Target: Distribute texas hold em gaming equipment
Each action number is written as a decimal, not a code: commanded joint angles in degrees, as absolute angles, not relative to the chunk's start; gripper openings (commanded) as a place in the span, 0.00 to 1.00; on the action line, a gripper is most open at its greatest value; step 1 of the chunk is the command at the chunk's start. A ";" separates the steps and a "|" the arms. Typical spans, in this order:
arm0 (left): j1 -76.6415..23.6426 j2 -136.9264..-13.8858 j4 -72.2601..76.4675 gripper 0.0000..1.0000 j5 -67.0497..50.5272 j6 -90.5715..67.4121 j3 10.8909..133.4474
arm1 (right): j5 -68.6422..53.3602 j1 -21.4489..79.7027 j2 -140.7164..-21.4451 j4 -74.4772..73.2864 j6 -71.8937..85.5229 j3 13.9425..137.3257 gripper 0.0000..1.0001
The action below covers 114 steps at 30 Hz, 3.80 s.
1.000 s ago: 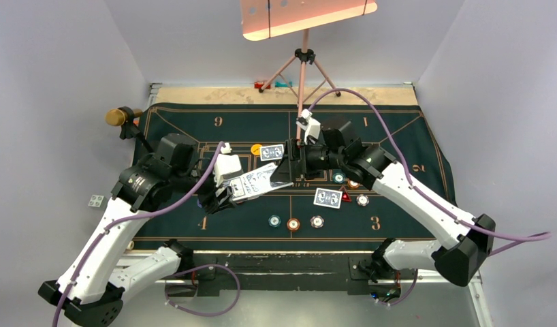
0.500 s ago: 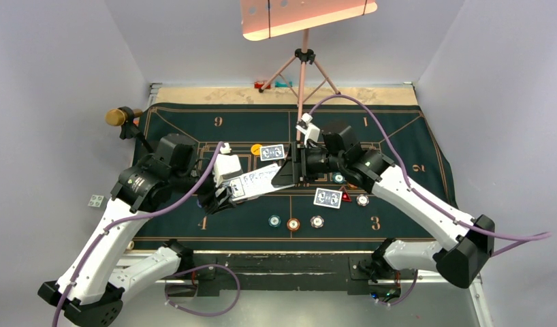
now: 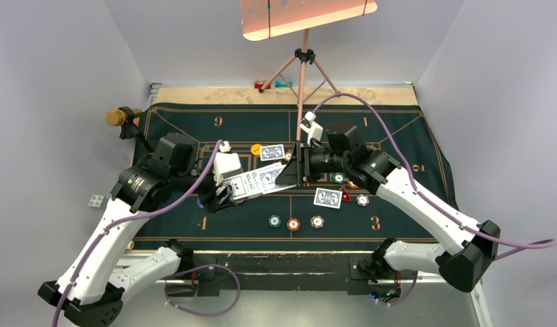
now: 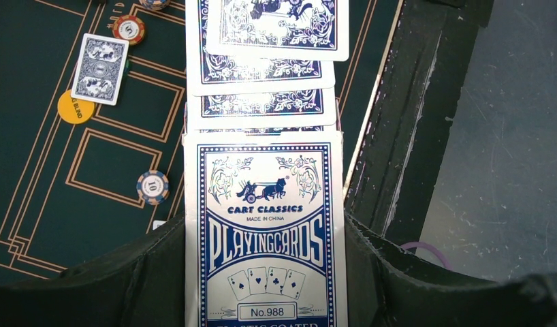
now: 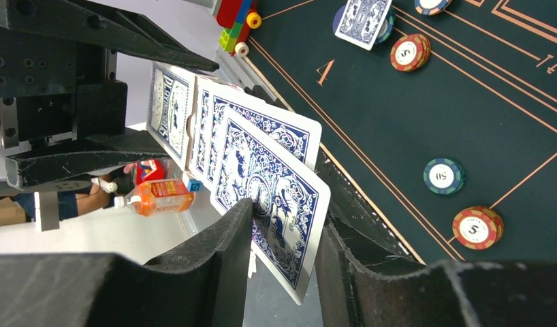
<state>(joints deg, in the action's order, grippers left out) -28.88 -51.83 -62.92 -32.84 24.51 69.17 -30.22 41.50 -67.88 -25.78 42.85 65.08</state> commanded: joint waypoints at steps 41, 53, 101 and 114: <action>-27.81 -50.54 -57.50 0.00 -35.68 19.86 70.03 | -30.19 41.22 -67.45 -37.75 37.97 72.86 0.44; -27.72 -50.94 -57.30 0.00 -35.41 19.70 70.22 | -32.59 40.27 -65.27 -36.83 38.94 71.57 0.38; -27.33 -48.83 -60.17 0.00 -34.97 22.41 69.63 | -37.63 19.78 -81.42 -17.49 39.81 73.98 0.00; -27.32 -49.45 -61.35 0.00 -36.02 22.47 71.71 | -46.84 42.19 -112.11 6.79 50.80 80.74 0.00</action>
<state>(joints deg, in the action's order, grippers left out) -27.75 -49.56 -62.24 -33.91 22.04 69.14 -42.44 39.66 -108.88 -5.08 45.19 76.73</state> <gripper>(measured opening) 0.707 0.007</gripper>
